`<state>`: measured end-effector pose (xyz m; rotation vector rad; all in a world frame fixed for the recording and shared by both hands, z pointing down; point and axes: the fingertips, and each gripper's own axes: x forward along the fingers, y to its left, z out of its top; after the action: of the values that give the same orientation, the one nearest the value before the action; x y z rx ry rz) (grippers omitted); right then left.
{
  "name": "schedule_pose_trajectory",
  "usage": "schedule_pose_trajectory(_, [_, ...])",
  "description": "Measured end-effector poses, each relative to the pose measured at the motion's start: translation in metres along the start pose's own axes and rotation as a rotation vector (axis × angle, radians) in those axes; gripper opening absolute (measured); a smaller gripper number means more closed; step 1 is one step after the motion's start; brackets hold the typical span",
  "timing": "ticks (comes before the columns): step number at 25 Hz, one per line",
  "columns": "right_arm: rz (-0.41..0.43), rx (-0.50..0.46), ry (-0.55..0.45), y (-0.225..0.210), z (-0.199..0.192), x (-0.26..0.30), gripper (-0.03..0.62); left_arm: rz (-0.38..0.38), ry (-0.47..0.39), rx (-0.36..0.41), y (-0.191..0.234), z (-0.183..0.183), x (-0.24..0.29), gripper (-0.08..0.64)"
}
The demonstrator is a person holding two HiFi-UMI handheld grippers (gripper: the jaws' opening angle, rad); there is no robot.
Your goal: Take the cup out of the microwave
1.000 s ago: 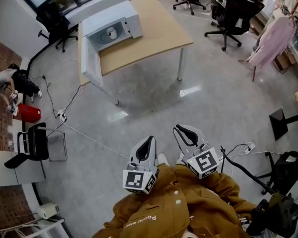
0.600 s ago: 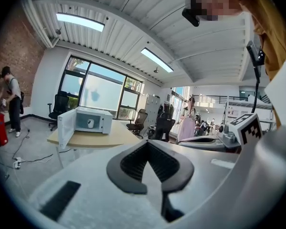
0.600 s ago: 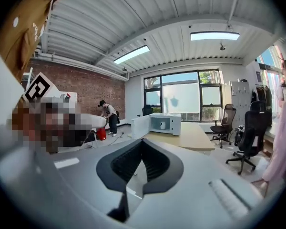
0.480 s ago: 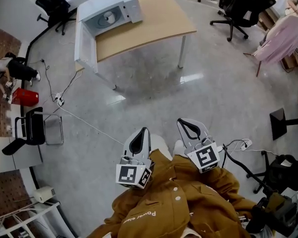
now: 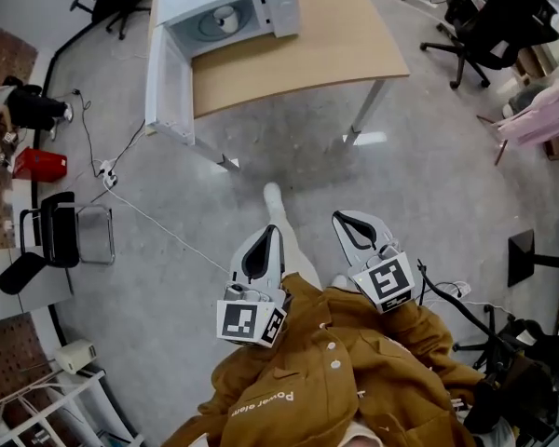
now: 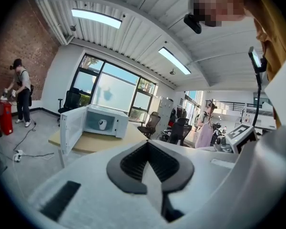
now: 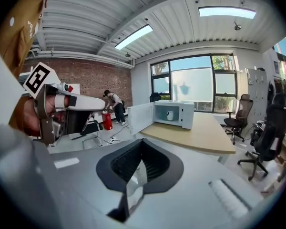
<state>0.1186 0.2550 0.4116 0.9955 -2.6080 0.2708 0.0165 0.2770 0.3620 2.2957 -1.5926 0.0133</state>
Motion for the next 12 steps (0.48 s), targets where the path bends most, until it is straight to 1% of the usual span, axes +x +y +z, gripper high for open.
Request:
schedule_pose_trajectory(2, [0.024, 0.012, -0.014, -0.012, 0.017, 0.054, 0.007, -0.007, 0.001, 0.027, 0.048, 0.016, 0.041, 0.002])
schedule_pose_trajectory(3, [0.029, 0.04, -0.015, -0.023, 0.024, 0.081, 0.008, -0.016, 0.009, 0.027, 0.072, 0.025, 0.066, 0.002])
schedule_pose_trajectory(5, [0.014, 0.113, -0.005, -0.048, 0.039, 0.124, 0.006, -0.045, 0.026, 0.037, 0.108, 0.052, 0.108, 0.002])
schedule_pose_trajectory(6, [-0.004, 0.133, -0.008, -0.059, 0.05, 0.141, 0.006, -0.062, 0.031, 0.06, 0.122, 0.069, 0.125, 0.002])
schedule_pose_trajectory(7, [-0.027, 0.14, -0.02, -0.069, 0.065, 0.158, 0.006, -0.079, 0.034, 0.08, 0.138, 0.085, 0.141, 0.002])
schedule_pose_trajectory(8, [-0.054, 0.138, -0.034, -0.08, 0.081, 0.174, 0.007, -0.097, 0.038, 0.084, 0.154, 0.099, 0.157, 0.002])
schedule_pose_trajectory(10, [-0.106, 0.123, -0.053, -0.101, 0.11, 0.203, 0.006, -0.122, 0.044, 0.066, 0.184, 0.12, 0.19, 0.002])
schedule_pose_trajectory(12, [-0.138, 0.101, -0.055, -0.119, 0.131, 0.229, 0.006, -0.134, 0.053, 0.061, 0.206, 0.132, 0.217, 0.002])
